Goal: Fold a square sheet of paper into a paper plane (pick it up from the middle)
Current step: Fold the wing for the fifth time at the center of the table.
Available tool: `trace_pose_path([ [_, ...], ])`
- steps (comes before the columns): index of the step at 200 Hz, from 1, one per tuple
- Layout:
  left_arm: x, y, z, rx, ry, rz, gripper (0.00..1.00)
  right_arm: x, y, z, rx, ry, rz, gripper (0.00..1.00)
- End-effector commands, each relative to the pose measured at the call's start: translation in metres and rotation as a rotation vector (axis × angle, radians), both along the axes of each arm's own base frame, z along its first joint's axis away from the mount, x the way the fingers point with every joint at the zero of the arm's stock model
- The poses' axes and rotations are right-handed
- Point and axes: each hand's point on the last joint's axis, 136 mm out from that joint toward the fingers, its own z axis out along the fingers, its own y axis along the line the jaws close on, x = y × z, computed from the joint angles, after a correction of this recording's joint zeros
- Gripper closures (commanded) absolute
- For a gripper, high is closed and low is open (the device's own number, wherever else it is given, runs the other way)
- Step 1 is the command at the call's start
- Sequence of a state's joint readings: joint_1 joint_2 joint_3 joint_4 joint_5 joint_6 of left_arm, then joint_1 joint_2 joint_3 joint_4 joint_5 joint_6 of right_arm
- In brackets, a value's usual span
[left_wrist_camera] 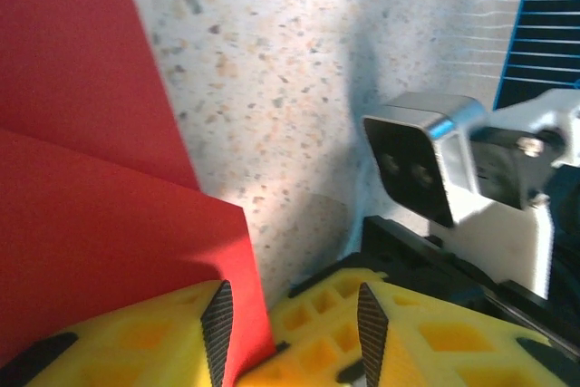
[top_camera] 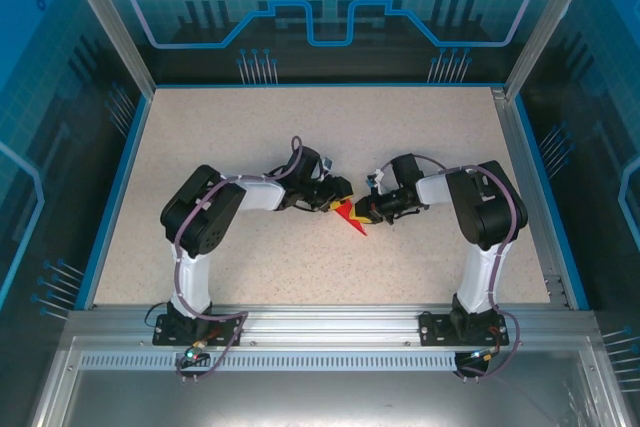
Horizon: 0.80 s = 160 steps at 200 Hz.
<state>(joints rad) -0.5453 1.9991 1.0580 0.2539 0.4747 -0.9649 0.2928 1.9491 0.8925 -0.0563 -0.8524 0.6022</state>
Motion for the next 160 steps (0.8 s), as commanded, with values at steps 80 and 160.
trace_pose_path([
  [80, -0.005, 0.013, -0.033, 0.102, 0.070, 0.031, 0.58, -0.027, -0.012, -0.039, -0.171, 0.095, -0.016, 0.93],
  [160, -0.005, 0.013, -0.034, 0.104, 0.072, 0.025, 0.58, -0.031, -0.014, -0.015, -0.192, 0.021, 0.016, 0.84],
])
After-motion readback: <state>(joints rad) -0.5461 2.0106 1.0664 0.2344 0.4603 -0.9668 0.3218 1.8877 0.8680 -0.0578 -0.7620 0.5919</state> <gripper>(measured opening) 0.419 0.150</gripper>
